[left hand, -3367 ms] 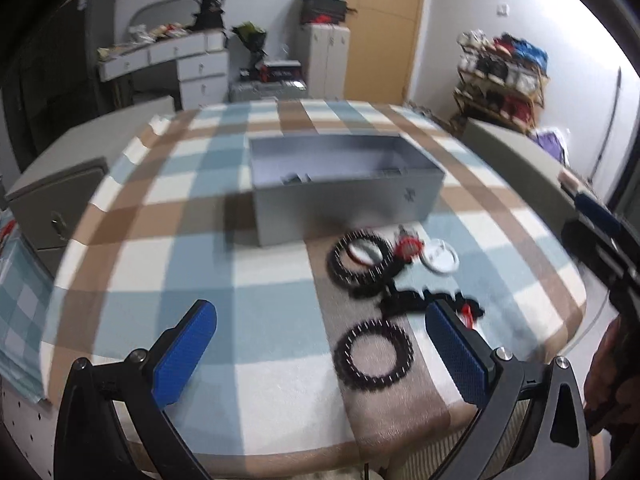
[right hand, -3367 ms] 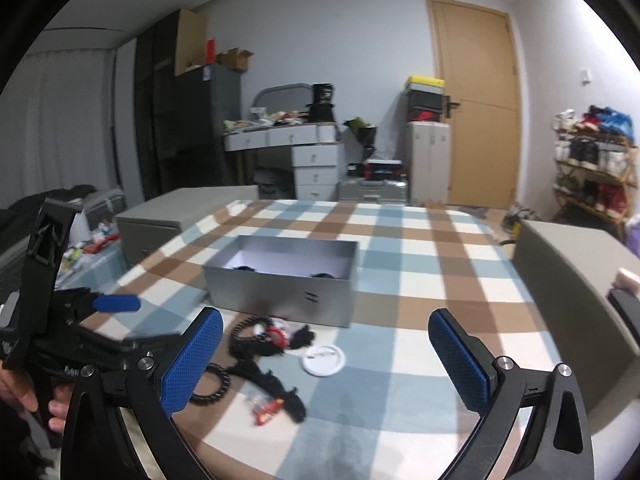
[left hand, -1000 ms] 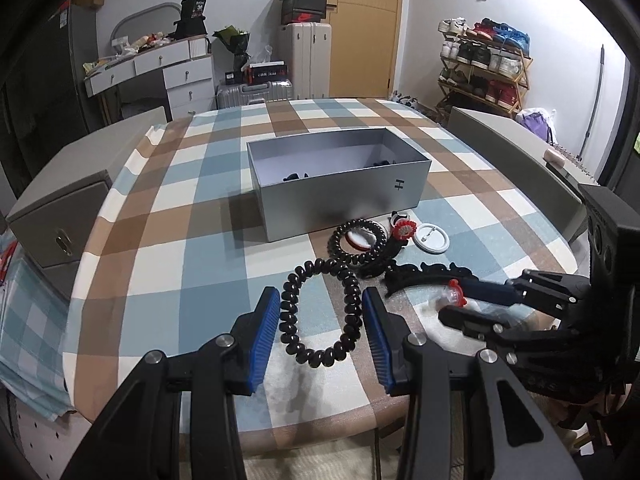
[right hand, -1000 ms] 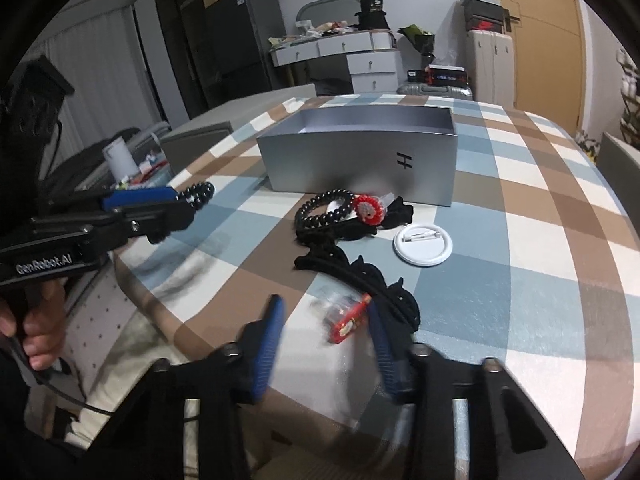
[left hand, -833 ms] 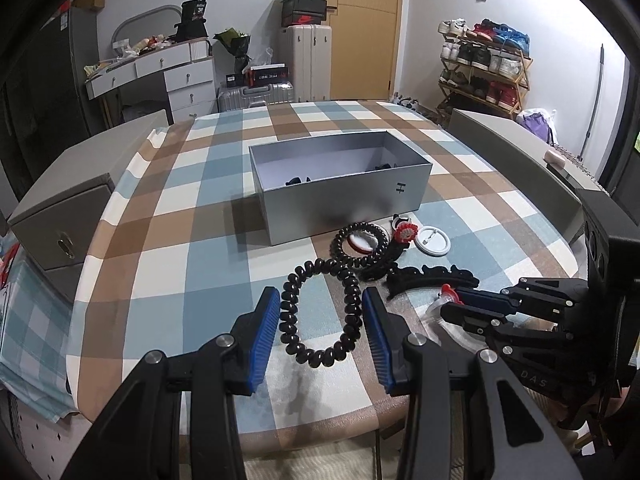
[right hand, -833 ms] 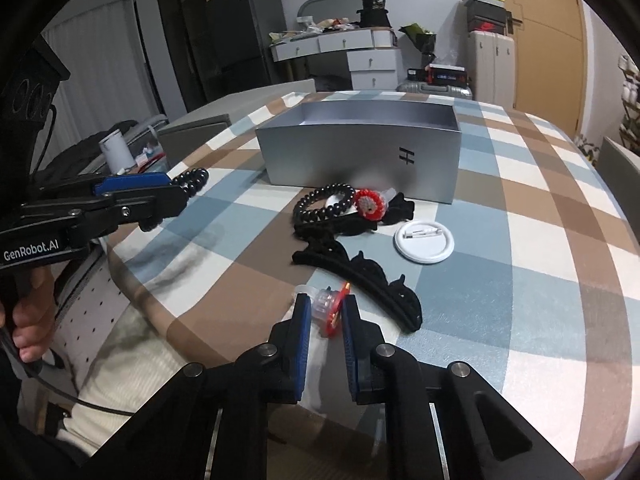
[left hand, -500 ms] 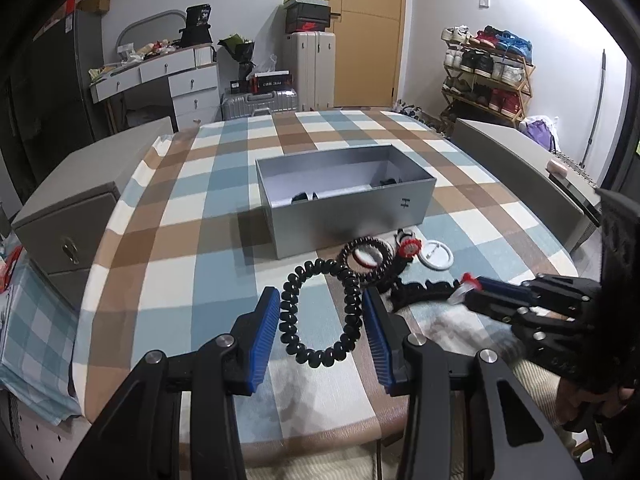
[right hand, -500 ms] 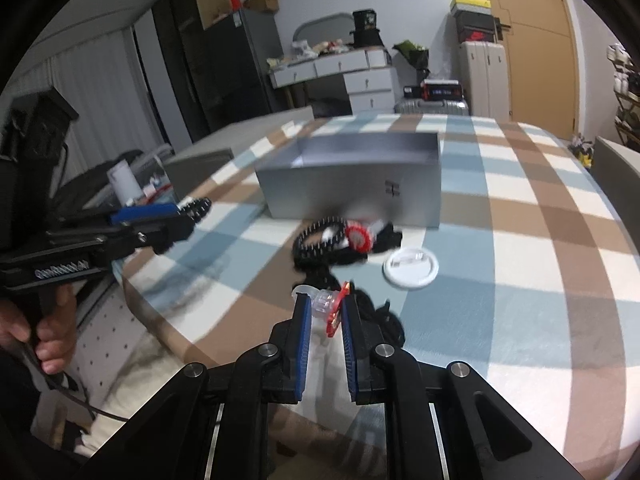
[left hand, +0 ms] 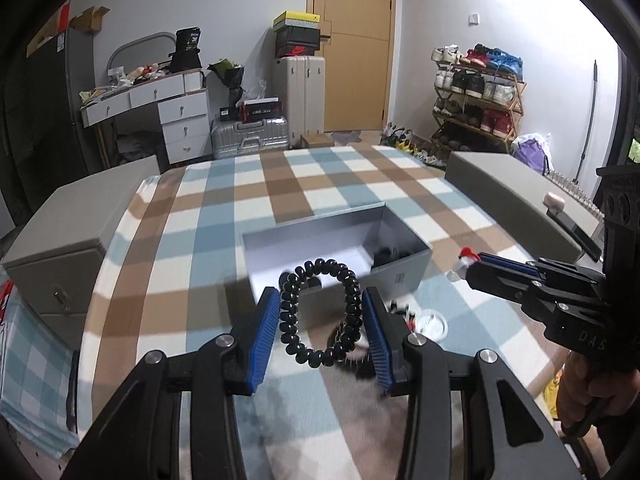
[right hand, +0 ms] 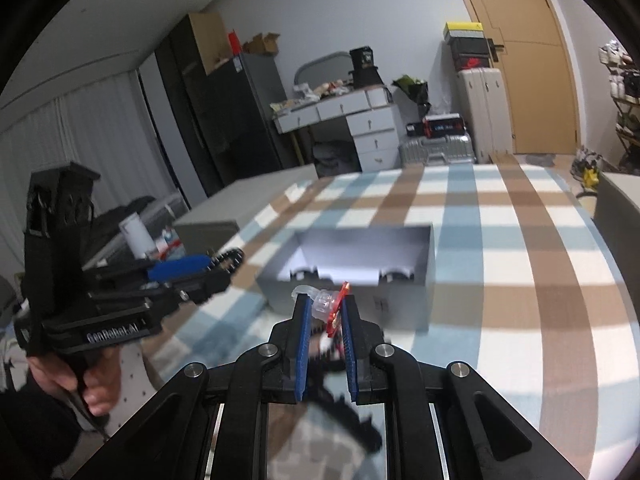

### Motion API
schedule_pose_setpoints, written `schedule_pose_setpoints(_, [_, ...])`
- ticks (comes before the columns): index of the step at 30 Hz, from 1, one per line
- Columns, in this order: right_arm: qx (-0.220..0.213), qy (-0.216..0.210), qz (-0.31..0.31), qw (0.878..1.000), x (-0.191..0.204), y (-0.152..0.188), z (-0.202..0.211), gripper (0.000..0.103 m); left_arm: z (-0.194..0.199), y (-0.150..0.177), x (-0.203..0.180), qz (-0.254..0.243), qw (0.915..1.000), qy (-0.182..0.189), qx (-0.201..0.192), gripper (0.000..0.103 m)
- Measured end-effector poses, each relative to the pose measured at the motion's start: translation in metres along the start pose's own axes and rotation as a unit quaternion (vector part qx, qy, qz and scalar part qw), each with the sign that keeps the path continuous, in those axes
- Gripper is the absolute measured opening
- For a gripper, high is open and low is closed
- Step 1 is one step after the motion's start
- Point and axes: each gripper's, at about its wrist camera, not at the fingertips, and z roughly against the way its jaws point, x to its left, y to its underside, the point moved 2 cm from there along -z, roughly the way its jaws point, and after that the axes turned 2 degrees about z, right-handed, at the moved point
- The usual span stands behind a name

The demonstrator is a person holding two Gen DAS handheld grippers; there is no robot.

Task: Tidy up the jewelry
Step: 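Carry the bracelet toward the box with the left tool while the right tool grasps the clear-red clip, then lower the bracelet into the grey box and open the left tool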

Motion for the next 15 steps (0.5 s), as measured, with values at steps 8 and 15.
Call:
schedule_pose_setpoints(8, [0.0, -0.027, -0.003, 1.0, -0.011, -0.034, -0.025, 0.014, -0.02, -0.024, 0.008, 0.015, 0.9998, -0.005, -0.008, 0.037])
schedule_pose_setpoints(15, [0.012, -0.037, 0.003, 0.999, -0.02, -0.052, -0.052, 0.014, -0.04, -0.034, 0.008, 0.028, 0.9995, 0.016, 0.002, 0.037])
